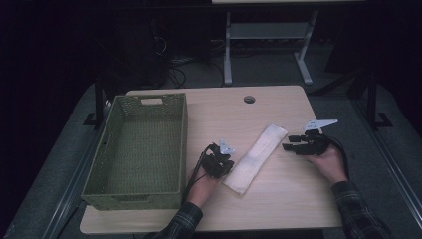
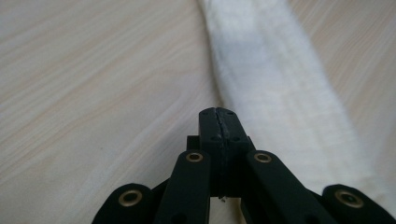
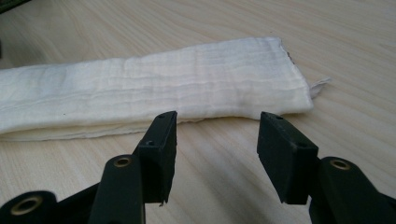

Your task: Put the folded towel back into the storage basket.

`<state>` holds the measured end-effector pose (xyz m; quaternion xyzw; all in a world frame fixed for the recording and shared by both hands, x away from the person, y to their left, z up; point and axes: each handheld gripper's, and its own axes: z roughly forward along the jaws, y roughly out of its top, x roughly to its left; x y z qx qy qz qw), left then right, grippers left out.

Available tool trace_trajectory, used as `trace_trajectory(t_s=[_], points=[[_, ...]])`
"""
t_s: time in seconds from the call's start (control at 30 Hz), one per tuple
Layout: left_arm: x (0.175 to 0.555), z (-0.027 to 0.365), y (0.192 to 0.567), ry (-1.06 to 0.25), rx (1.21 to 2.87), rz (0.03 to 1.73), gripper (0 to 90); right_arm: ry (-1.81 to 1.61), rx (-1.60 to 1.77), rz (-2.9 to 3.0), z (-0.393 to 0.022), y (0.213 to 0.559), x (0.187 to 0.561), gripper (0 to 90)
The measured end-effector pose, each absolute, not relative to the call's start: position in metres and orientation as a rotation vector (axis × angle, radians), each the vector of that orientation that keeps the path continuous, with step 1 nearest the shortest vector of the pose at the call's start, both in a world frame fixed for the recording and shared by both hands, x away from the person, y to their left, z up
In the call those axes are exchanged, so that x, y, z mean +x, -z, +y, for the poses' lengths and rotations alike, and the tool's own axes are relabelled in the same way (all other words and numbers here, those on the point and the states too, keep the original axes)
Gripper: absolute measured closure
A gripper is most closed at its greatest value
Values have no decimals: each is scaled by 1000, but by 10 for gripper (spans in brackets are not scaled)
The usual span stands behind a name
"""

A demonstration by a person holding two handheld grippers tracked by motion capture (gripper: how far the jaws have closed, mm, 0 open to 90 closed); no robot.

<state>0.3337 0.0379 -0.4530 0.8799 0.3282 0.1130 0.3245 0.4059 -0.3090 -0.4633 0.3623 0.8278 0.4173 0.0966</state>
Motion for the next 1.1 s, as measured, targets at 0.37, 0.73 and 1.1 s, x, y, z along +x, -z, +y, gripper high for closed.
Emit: trace_trajectory(t_s=[0.37, 0.73, 1.1], points=[[321, 30, 457, -127, 2388, 656, 896, -1257, 1023, 2457, -309, 463, 404, 426], [297, 7, 457, -18, 2425, 467, 896, -1253, 988, 2468, -306, 463, 402, 412], [277, -17, 460, 60, 2420, 316, 894, -1269, 971, 2491, -305, 464, 403, 404]])
